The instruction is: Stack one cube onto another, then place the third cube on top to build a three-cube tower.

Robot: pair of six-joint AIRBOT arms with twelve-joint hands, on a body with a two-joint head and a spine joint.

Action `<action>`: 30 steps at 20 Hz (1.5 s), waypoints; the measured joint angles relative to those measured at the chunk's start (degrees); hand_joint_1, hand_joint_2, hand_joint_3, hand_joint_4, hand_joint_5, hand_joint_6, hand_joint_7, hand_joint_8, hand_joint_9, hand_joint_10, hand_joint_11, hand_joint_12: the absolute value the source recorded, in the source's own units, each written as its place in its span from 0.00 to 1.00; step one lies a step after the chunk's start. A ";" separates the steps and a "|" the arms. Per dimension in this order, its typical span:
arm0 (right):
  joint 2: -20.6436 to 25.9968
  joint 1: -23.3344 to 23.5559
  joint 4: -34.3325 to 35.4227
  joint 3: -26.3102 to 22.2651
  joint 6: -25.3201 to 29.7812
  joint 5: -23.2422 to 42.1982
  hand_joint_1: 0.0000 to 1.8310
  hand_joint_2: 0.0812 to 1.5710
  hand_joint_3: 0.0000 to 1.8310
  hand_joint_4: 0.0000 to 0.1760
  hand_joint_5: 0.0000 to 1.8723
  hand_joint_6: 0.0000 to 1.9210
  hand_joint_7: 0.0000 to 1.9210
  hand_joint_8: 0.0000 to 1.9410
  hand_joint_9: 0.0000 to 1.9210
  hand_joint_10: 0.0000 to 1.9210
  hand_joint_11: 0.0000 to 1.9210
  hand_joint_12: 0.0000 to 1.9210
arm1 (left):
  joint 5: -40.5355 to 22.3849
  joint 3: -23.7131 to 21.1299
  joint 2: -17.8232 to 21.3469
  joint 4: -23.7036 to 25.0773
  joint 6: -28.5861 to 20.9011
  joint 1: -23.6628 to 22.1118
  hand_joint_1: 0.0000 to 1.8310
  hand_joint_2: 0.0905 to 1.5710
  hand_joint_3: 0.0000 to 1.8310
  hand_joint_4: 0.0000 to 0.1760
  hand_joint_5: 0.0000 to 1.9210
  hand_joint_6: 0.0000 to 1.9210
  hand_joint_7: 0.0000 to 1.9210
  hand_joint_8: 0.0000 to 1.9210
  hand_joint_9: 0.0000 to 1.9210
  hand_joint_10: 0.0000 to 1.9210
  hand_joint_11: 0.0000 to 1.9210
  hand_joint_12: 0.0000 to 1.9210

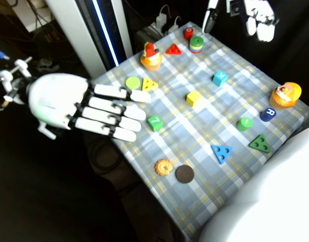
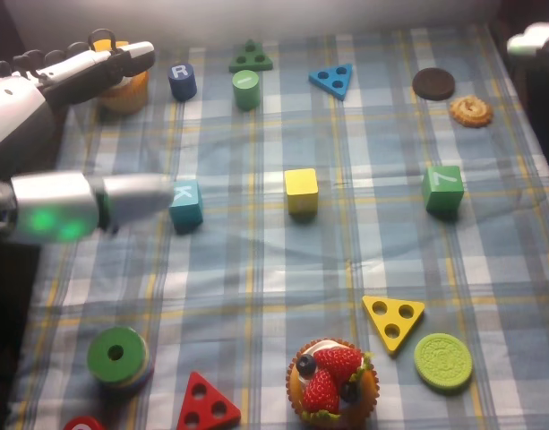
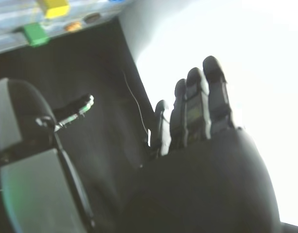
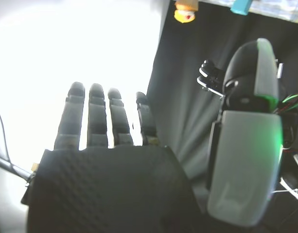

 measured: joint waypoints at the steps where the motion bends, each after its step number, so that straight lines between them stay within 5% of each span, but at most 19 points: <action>1: -0.20 0.02 -0.24 0.00 0.02 -0.55 0.35 0.75 0.00 0.00 0.16 0.00 0.20 0.00 0.20 0.00 0.04 0.46 | 0.20 0.00 -0.02 0.04 0.04 0.00 0.16 0.62 0.00 1.00 0.08 0.00 0.12 0.00 0.11 0.00 0.09 0.08; 4: -0.70 0.98 -0.72 0.04 0.00 -1.09 0.35 0.76 0.00 0.00 0.17 0.00 0.21 0.00 0.21 0.00 0.00 0.53 | 2.64 1.22 -1.22 -0.50 2.10 -1.46 0.16 0.63 0.00 1.00 0.09 0.00 0.13 0.00 0.11 0.00 0.07 0.06; 8: -0.70 2.25 -2.36 0.11 0.66 -1.14 0.35 0.76 0.00 0.00 0.18 0.00 0.21 0.00 0.20 0.00 0.01 0.51 | 6.56 1.68 -3.61 -5.14 18.08 -4.83 0.27 0.58 0.00 1.00 0.10 0.00 0.14 0.00 0.14 0.00 0.11 0.06; 16: -0.70 3.39 -5.05 -0.13 1.29 -0.28 0.32 0.75 0.00 0.00 0.18 0.00 0.21 0.00 0.20 0.00 0.03 0.45 | 15.72 7.78 -9.46 -13.64 34.07 -10.12 0.41 0.52 0.00 1.00 0.24 0.01 0.19 0.00 0.17 0.00 0.12 0.06; 22: -0.70 3.39 -4.94 -0.13 1.29 -0.31 0.32 0.76 0.00 0.00 0.19 0.00 0.21 0.00 0.20 0.00 0.01 0.49 | 22.21 11.37 -13.46 -18.49 43.23 -13.16 0.42 0.54 0.00 1.00 0.38 0.01 0.21 0.00 0.18 0.00 0.12 0.07; 30: -0.70 3.37 -4.87 -0.13 1.29 -0.31 0.33 0.76 0.00 0.00 0.19 0.00 0.23 0.00 0.22 0.00 0.00 0.54 | 24.06 13.97 -16.15 -22.99 48.41 -14.47 0.40 0.58 0.00 0.96 0.40 0.00 0.22 0.00 0.19 0.00 0.08 0.11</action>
